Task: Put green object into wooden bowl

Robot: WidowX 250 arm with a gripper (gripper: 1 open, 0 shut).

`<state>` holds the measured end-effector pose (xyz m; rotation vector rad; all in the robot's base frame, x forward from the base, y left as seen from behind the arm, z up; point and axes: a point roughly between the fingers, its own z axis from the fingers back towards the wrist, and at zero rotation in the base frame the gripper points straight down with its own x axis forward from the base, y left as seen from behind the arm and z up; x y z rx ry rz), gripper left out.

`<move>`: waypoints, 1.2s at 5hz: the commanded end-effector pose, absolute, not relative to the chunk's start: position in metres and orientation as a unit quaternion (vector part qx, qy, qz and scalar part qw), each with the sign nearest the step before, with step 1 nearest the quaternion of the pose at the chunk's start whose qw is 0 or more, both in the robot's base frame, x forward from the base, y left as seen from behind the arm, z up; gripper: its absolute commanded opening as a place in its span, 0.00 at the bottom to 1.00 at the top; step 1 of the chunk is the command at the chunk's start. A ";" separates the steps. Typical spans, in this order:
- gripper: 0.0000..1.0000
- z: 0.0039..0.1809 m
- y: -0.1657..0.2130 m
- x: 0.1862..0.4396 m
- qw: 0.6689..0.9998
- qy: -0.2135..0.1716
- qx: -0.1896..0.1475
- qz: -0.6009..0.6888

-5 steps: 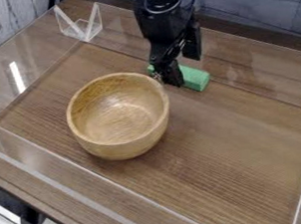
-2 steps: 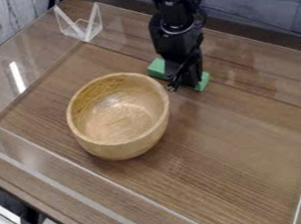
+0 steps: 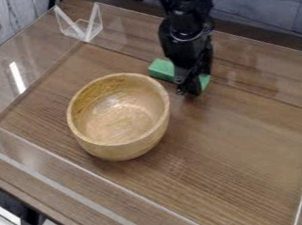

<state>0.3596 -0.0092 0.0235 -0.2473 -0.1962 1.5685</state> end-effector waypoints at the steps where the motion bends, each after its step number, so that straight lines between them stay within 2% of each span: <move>1: 1.00 0.034 -0.014 0.369 0.694 -0.105 -0.125 0.701; 3: 1.00 0.024 0.001 0.372 0.663 -0.110 -0.119 0.731; 5: 1.00 0.025 0.018 0.368 0.648 -0.111 -0.115 0.745; 6: 1.00 0.026 0.025 0.367 0.653 -0.110 -0.113 0.741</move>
